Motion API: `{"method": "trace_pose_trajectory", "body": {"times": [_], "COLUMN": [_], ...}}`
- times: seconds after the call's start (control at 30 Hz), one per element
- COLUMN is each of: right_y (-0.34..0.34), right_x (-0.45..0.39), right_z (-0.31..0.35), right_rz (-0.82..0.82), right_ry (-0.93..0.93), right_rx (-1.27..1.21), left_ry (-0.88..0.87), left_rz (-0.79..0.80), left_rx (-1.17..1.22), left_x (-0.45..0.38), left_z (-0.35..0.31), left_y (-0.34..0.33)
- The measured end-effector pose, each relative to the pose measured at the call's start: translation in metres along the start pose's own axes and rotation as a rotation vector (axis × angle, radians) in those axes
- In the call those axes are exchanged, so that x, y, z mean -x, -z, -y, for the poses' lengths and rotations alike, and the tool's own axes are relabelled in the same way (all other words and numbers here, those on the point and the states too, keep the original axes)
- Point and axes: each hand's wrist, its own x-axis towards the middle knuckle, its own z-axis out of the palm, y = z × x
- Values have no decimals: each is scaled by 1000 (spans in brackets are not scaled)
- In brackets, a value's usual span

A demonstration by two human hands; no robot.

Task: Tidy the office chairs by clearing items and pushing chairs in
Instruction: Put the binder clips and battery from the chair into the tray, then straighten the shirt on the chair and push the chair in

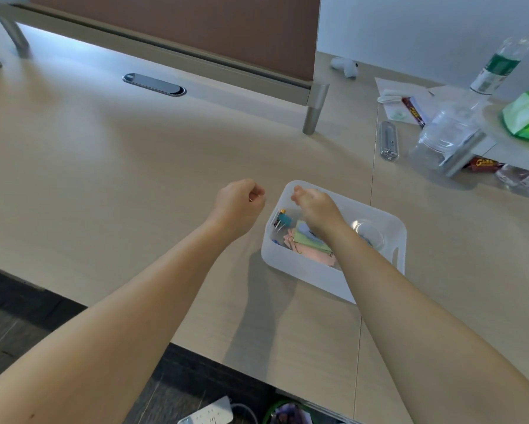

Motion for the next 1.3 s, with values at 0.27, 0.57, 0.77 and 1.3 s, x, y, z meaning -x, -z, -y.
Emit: {"method": "trace_pose_trajectory", "body": {"times": [0.27, 0.57, 0.77, 1.3], "right_y": [21, 23, -23, -219], "right_x": [41, 111, 175, 426], "right_z": [11, 35, 56, 130], "right_rz": [-182, -62, 157, 757], "right_ry": [153, 307, 455, 709], "right_rx": [-172, -229, -179, -55], "left_ry": [-11, 17, 130, 574], "left_rz": [-36, -252, -434, -1022], "left_rx": [93, 141, 112, 90], "left_x": [30, 120, 226, 549], "left_z": [-15, -24, -1, 113], "left_y": [8, 50, 90, 209]}}
